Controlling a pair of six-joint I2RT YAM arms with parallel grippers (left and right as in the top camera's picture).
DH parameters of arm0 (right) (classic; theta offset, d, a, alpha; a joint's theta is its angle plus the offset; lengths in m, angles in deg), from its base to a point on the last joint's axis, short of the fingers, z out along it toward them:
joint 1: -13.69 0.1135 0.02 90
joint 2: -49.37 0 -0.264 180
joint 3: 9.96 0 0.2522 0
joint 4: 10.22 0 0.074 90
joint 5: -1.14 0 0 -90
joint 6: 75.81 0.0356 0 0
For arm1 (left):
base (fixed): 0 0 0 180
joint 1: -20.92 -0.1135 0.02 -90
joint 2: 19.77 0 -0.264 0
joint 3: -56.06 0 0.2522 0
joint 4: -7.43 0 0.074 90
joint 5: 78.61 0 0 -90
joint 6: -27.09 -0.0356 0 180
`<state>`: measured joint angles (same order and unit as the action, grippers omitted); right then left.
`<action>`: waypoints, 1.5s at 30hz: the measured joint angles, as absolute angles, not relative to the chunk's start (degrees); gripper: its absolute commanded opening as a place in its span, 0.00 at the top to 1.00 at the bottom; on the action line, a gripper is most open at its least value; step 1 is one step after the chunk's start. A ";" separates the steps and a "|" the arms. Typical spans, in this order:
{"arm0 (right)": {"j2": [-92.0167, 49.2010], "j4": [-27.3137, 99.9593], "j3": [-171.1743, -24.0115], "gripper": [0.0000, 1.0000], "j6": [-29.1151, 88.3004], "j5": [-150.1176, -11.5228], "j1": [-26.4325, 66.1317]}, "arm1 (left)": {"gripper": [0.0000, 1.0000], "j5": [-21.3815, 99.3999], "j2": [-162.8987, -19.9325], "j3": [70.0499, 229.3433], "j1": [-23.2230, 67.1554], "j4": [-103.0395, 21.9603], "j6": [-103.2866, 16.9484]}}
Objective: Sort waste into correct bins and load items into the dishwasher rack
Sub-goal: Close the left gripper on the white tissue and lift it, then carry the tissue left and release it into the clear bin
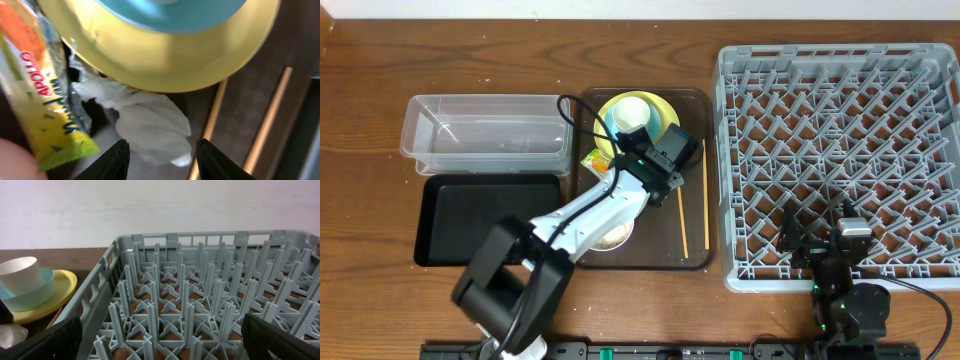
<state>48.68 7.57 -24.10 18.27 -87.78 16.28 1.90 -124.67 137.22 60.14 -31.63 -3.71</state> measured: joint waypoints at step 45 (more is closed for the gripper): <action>48.68 7.55 -24.10 0.01 18.25 -87.78 16.28 | 0.93 3.49 -101.44 137.30 22.63 -37.53 -11.09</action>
